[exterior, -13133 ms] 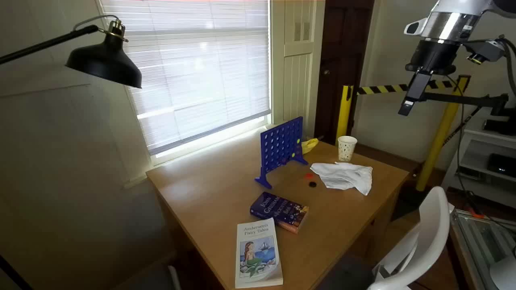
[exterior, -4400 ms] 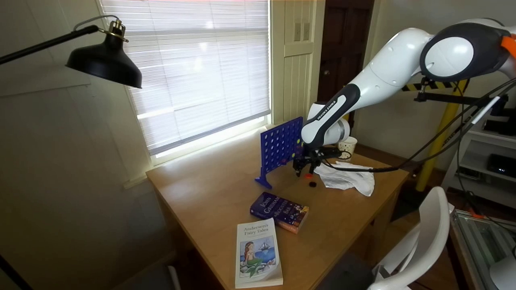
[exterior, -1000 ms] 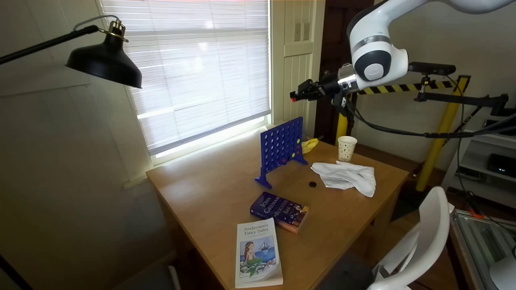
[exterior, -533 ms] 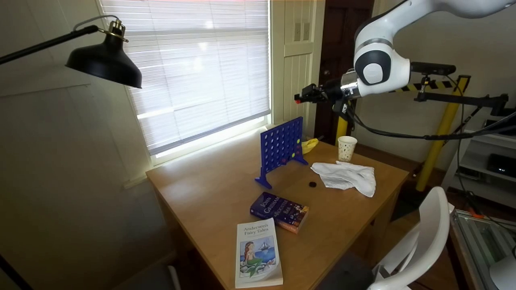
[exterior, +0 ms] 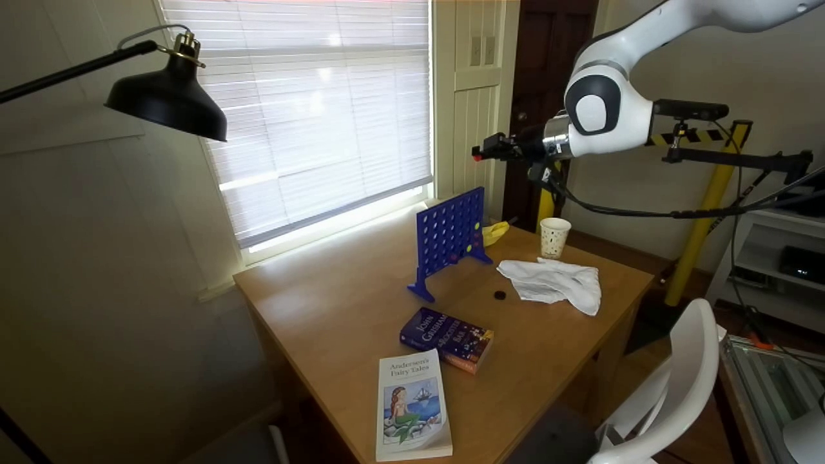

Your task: Put the orange disc in the blue board

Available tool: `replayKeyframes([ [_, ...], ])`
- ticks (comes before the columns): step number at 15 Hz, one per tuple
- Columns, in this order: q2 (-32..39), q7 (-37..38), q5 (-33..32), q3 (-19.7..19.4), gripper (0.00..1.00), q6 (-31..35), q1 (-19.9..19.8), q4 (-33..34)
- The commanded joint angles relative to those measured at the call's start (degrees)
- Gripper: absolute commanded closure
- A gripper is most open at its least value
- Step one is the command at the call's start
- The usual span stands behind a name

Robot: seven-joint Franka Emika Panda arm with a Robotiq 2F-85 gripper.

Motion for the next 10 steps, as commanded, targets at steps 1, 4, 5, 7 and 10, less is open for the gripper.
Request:
replayKeyframes([
  [1,1.8,-5.5,1.8,-2.8,0.89,-1.5,0.5,1.9],
  [4,2.8,-8.4,1.6,-5.1,0.89,-1.1,1.0,2.7],
  [5,3.2,-9.5,1.5,-5.9,0.89,-0.6,1.3,3.0],
  [7,4.2,-11.8,1.5,-6.1,0.89,0.7,2.1,3.0],
  [10,5.5,-14.0,1.5,-6.5,0.89,2.4,3.5,3.0],
])
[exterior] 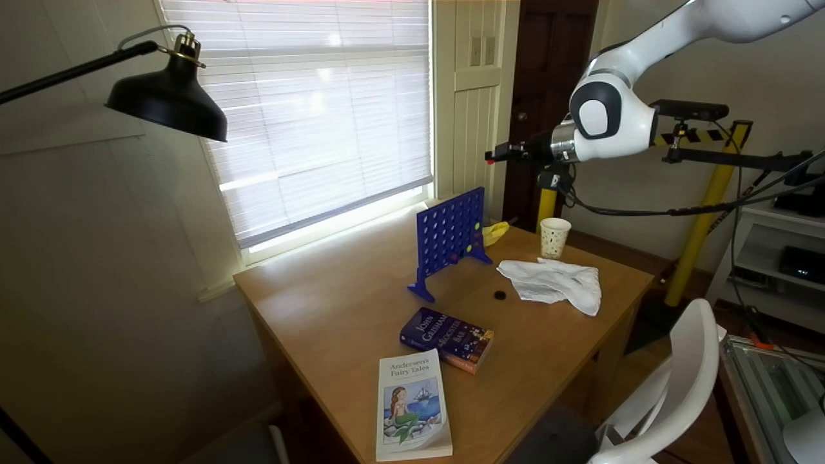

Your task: Put the orange disc in the blue board

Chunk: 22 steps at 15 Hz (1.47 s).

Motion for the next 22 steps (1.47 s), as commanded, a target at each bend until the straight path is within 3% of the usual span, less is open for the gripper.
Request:
replayKeyframes([
  [1,2.5,-3.1,0.0,-1.1,0.89,2.0,2.7,1.4],
  [6,3.2,-4.1,0.0,-3.2,0.89,1.7,5.6,2.0],
  [9,3.6,-4.8,0.0,-6.4,0.89,3.1,7.9,3.6],
  [10,2.1,-3.1,0.0,-4.1,0.64,1.3,6.0,1.0],
  [21,2.7,-4.0,0.0,-5.8,0.64,1.8,7.1,2.1],
  [22,2.7,-4.0,0.0,-5.8,0.89,1.8,7.1,2.1],
])
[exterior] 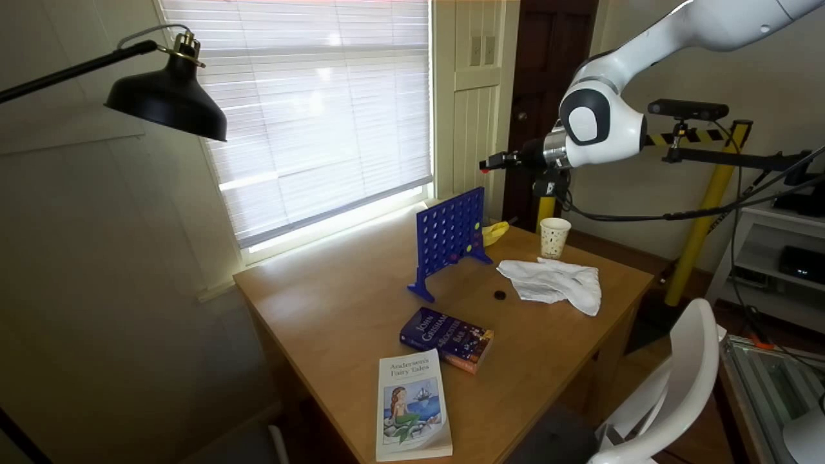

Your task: Put the orange disc in the blue board

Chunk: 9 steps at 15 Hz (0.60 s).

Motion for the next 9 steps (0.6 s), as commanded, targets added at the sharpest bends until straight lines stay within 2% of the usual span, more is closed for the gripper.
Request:
replayKeyframes([
  [1,0.1,0.2,-0.6,0.2,0.89,0.2,0.1,-0.3],
  [9,0.3,-0.5,-0.2,-0.8,0.89,-0.1,1.9,-0.7],
])
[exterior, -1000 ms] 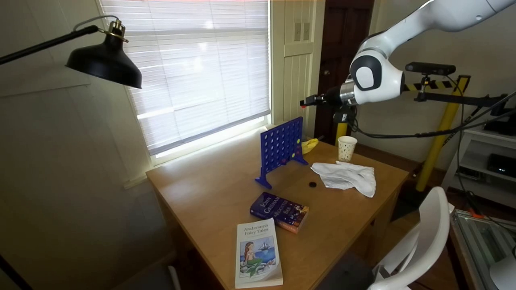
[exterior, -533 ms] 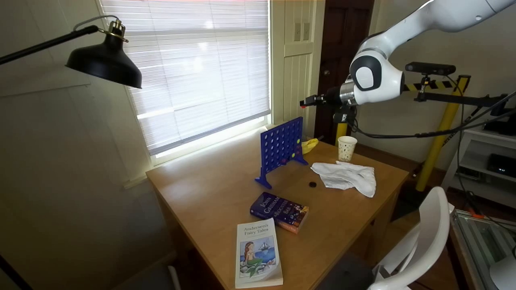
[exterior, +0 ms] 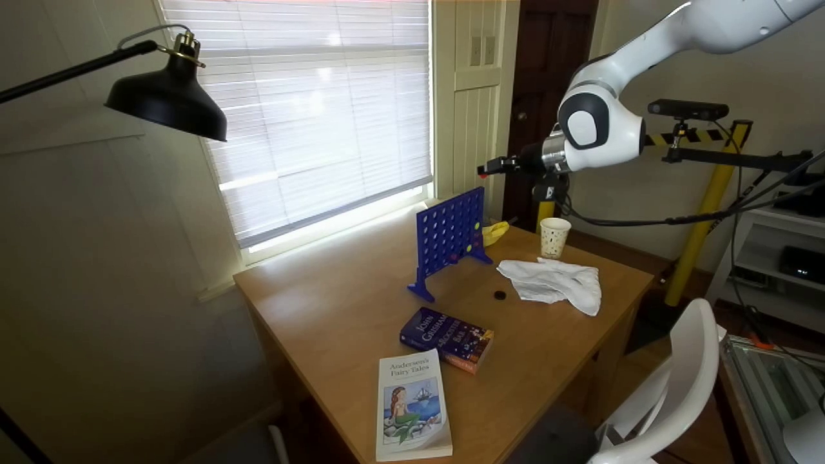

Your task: Put the orange disc in the blue board

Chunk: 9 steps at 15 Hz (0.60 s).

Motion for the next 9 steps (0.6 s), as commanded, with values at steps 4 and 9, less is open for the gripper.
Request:
replayKeyframes([
  [4,1.2,-1.1,0.0,-2.7,0.89,0.2,3.0,1.0],
  [9,2.4,-1.0,0.0,-5.6,0.89,-0.6,6.2,1.5],
])
